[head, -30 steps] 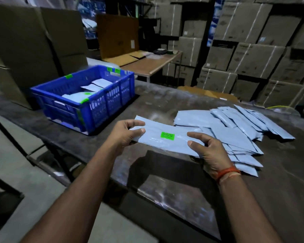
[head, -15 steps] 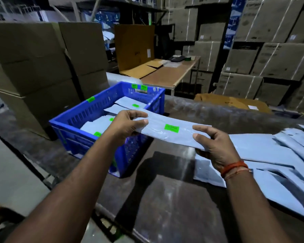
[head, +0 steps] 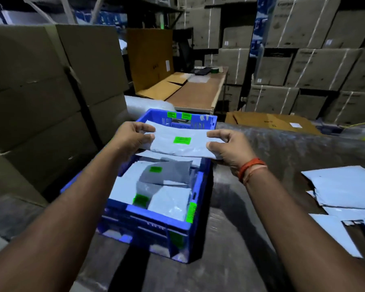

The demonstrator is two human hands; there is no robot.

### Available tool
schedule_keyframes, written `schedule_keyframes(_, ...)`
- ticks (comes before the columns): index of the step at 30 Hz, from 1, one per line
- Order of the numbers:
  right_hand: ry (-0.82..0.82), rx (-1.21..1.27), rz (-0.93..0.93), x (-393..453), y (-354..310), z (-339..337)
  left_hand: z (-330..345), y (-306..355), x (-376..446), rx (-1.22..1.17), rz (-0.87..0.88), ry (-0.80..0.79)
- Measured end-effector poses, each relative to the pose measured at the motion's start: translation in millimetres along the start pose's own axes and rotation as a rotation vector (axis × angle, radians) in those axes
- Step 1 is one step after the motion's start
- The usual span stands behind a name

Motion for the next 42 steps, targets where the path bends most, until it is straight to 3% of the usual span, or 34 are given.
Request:
schedule_keyframes(6,0.113,-0.291,0.071,18,10,58,-20,-38,66,0.155,-0.026,-0.043)
schedule_keyframes(10,0.155,-0.560,0.118,21,11,73,-3,-79,100,0.391,-0.085,-0.162)
schedule_keyframes(14,0.091,-0.851,0.154,16,17,96,11,-99,102,0.761,-0.019,-0.264)
schedule_keyframes(18,0.009,-0.990,0.204,8,42,117,13,-106,94,1.213,0.036,-0.408)
schedule_keyframes(21,-0.032,-1.064,0.196,6,43,124,10,-102,86,1.312,0.018,-0.448)
schedule_keyframes(24,0.004,-1.058,0.169,5,36,123,7,-84,77,1.266,0.100,-0.349)
schedule_keyframes(26,0.041,-1.028,0.122,2,24,120,10,-58,67,1.153,0.237,-0.224)
schedule_keyframes(29,0.134,-0.982,-0.009,-6,-7,103,31,-13,40,0.943,0.427,-0.161)
schedule_keyframes(34,0.361,-0.872,-0.035,-25,-25,20,108,36,-10,0.710,0.609,-0.292)
schedule_keyframes(42,0.468,-0.890,0.034,-55,11,-149,235,72,-87,0.791,0.666,-0.383)
Point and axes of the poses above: each hand's wrist, its own x-axis towards the middle knuckle, its own z-axis out of the palm, y = z × x, the point moved 8 cm from there along x, towards the middle knuckle, and after that the axes turned 7 degrees about y, right-handed, at the moved point
